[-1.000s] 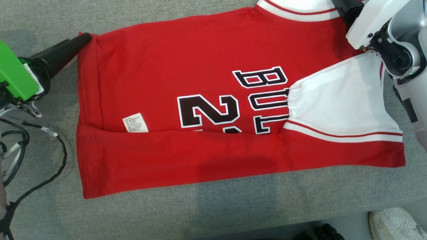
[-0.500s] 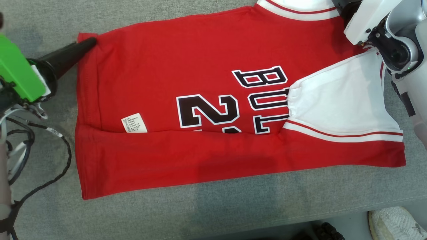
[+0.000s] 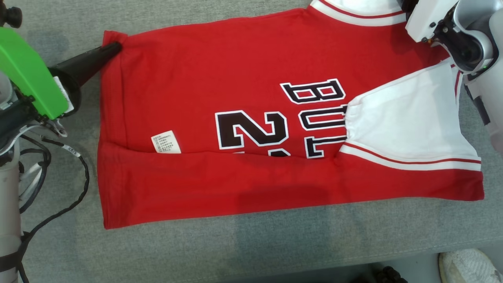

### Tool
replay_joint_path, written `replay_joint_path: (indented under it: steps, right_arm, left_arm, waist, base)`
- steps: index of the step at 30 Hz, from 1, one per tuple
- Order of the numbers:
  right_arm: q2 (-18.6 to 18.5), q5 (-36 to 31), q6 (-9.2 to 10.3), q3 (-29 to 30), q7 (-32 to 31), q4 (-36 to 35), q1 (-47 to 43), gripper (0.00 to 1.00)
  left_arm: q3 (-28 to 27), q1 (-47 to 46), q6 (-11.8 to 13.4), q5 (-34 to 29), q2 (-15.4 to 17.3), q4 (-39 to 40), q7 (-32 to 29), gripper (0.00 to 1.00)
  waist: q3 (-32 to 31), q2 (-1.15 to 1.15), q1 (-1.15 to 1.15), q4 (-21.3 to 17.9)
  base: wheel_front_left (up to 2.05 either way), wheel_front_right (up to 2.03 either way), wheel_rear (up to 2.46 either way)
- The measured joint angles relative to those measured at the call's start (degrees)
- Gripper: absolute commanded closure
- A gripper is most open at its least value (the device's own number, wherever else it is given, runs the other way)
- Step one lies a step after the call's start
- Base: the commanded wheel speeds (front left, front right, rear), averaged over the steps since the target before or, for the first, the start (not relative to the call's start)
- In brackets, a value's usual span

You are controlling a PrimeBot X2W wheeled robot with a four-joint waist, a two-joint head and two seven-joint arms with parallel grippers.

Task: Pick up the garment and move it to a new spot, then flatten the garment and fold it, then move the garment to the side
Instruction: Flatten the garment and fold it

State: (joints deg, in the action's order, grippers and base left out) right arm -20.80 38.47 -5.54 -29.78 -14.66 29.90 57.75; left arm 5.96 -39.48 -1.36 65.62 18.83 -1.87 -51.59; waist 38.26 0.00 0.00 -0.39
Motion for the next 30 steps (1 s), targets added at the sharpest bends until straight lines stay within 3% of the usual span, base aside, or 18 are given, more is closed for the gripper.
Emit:
replay_joint_path:
  steps: [12, 24, 26, 27, 29, 30]
  right_arm:
    - [-1.24, -0.68, 0.38, 0.55, -2.48, 2.97, 4.72, 0.00]
    - [-1.07, -0.90, 1.65, 0.12, -6.67, 6.78, 7.77, 0.00]
    - [-0.96, -0.90, 2.19, 0.16, -7.54, 7.43, 8.25, 0.02]
    - [-1.08, -0.90, 2.34, 0.33, -7.97, 7.61, 8.56, 0.22]
    - [-1.14, -0.88, 2.70, 0.64, -8.11, 8.05, 8.95, 0.27]
    - [-1.10, -0.88, 2.87, 0.70, -8.06, 8.45, 8.93, 0.35]
  left_arm:
    - [5.12, -0.87, -1.66, -5.94, 0.15, -0.79, 0.13, 1.00]
    - [6.95, -1.99, -2.67, -6.39, -0.65, -1.74, 0.22, 1.00]
    - [7.08, -2.04, -2.68, -6.39, -0.88, -1.88, 0.23, 1.00]
    - [7.23, -2.15, -2.68, -6.38, -1.07, -1.89, 0.23, 1.00]
    - [7.47, -2.38, -2.76, -6.39, -1.58, -2.27, 0.51, 1.00]
    - [7.64, -2.50, -2.98, -6.39, -1.78, -2.69, 0.80, 1.00]
  waist:
    - [-0.18, 0.00, 0.00, 3.55]
    - [-0.23, 0.00, 0.00, 5.21]
    - [-0.26, 0.00, 0.00, 5.29]
    - [-0.21, 0.00, -0.01, 5.36]
    - [-0.14, 0.00, 0.00, 5.55]
    - [-0.18, 0.00, 0.00, 5.64]
  base:
    - [0.00, 0.00, 0.00]
    - [0.00, 0.00, 0.00]
    - [0.00, 0.00, 0.00]
    - [0.00, 0.00, 0.00]
    - [0.00, 0.00, 0.00]
    - [0.00, 0.00, 0.00]
